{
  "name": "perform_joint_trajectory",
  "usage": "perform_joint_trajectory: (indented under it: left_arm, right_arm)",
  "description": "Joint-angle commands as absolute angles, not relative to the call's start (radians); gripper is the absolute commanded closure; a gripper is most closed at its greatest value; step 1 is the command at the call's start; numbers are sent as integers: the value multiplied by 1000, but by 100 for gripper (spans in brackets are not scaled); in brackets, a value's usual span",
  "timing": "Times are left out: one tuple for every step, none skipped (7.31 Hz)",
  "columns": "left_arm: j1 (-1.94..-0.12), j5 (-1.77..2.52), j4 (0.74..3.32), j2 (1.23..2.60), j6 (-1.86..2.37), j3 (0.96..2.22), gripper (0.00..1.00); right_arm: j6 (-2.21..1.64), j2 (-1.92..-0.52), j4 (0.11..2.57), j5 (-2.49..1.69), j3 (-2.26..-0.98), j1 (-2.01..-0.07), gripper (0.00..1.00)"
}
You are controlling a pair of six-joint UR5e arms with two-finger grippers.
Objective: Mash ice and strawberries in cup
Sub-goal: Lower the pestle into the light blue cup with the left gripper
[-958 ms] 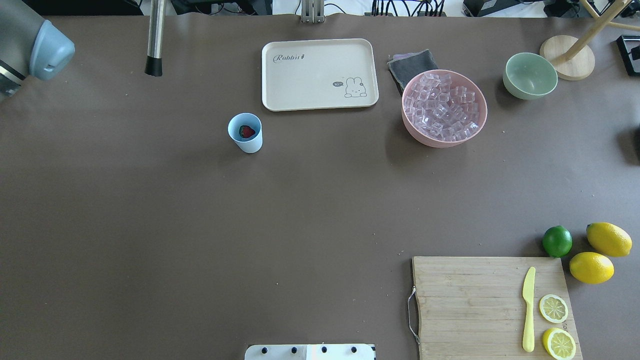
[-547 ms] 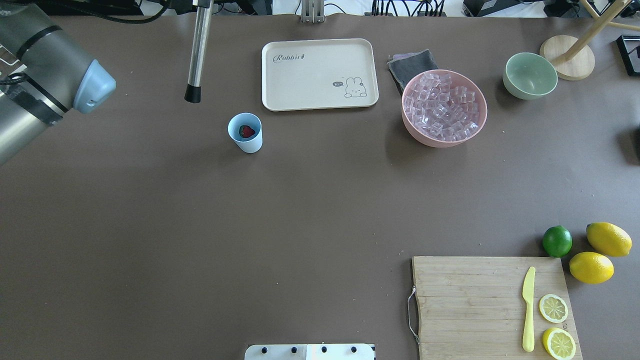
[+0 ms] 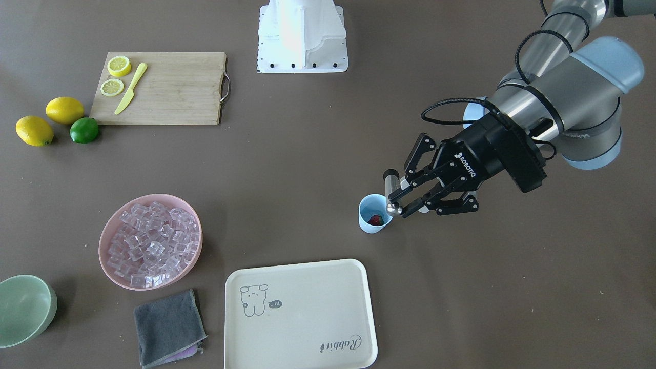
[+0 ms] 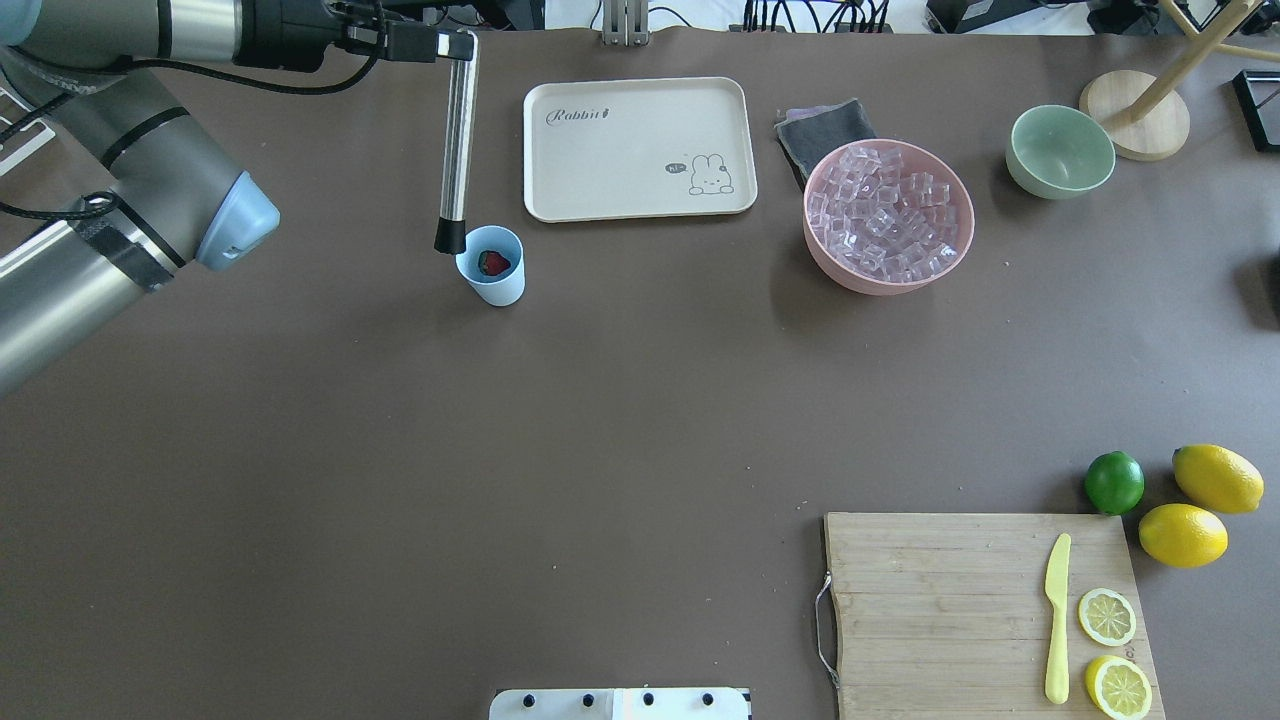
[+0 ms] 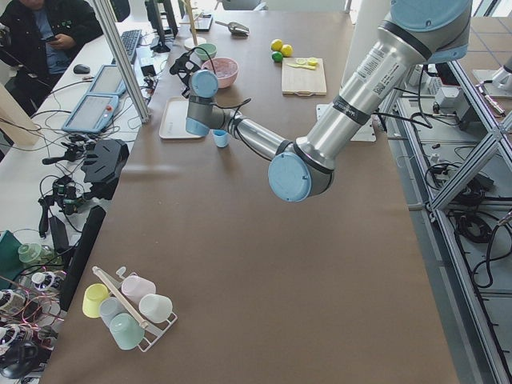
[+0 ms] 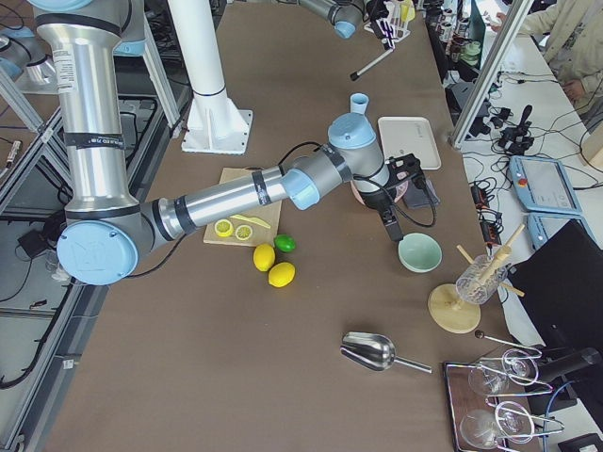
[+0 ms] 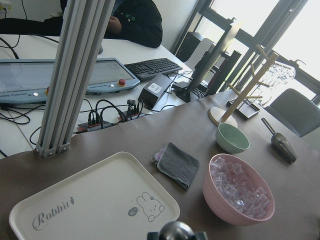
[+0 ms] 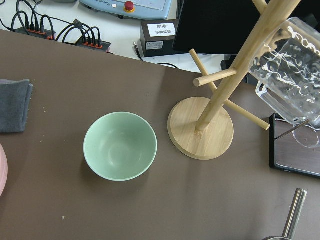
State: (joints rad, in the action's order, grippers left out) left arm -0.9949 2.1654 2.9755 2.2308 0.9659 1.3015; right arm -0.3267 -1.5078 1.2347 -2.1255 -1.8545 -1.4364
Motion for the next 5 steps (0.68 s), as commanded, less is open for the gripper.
perform_joint_trajectory:
  left_arm:
    - [-945, 2064, 3036, 2224, 806, 1224, 100]
    - [-927, 2016, 3046, 2227, 773, 1229, 100]
    - [-931, 2017, 3053, 2227, 773, 1245, 100]
    - [-942, 2017, 3071, 2226, 761, 1246, 100]
    - [-974, 2023, 3085, 2226, 764, 1276, 100]
  right_arm:
    - [-327, -1500, 1223, -2134, -1853, -1448, 1]
    - [-327, -1499, 1224, -2134, -1853, -1448, 1]
    - [-328, -1505, 1223, -2135, -1853, -1448, 1]
    - [-328, -1509, 1223, -2140, -1859, -1448, 1]
    - [-328, -1511, 1223, -2149, -1864, -1448, 1]
